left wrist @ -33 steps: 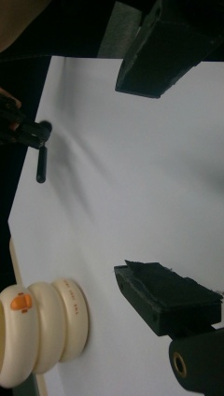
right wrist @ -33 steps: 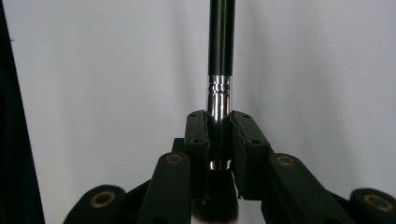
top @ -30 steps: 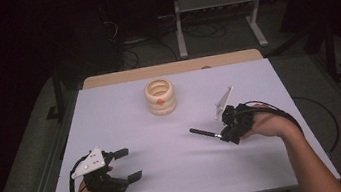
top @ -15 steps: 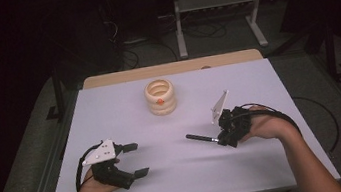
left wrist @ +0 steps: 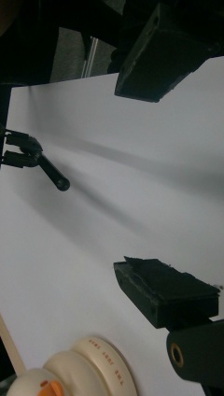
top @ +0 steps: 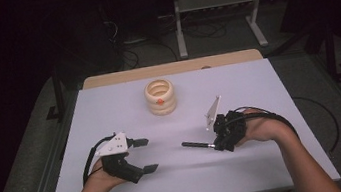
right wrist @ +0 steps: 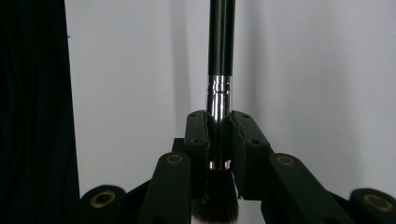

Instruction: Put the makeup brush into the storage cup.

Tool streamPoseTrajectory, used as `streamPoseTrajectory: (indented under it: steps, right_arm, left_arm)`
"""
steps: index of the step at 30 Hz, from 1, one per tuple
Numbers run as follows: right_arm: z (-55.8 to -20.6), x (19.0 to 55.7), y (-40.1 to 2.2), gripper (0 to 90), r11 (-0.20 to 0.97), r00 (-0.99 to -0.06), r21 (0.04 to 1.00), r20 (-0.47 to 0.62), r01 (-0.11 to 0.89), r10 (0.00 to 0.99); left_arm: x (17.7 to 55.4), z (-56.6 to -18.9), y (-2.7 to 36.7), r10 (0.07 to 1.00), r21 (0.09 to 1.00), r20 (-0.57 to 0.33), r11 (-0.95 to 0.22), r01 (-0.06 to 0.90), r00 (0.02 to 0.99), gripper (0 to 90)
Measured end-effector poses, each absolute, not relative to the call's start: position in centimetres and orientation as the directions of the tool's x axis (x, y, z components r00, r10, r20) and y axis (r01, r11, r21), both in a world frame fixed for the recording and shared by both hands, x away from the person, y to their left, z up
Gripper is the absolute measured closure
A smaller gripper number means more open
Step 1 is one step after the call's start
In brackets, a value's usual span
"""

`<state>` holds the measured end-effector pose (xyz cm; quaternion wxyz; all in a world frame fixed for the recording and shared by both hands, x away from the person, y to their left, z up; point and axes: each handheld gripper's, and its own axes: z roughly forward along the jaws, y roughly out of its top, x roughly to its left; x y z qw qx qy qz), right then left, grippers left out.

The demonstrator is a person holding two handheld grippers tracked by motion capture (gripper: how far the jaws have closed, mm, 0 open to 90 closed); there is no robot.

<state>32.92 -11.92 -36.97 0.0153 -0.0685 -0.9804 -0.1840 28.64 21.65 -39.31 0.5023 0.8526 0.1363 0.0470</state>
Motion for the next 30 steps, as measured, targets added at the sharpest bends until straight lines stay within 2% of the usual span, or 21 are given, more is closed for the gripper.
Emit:
streamPoseTrajectory:
  steps: [30]
  right_arm:
    - [-35.5, 32.3, -9.6, 77.0, 0.927, -0.999, 0.371, 0.032, 0.053, 0.044]
  left_arm:
    - [31.1, -39.0, 16.4, 0.13, 0.838, -0.064, -0.532, 0.124, 0.989, 14.9]
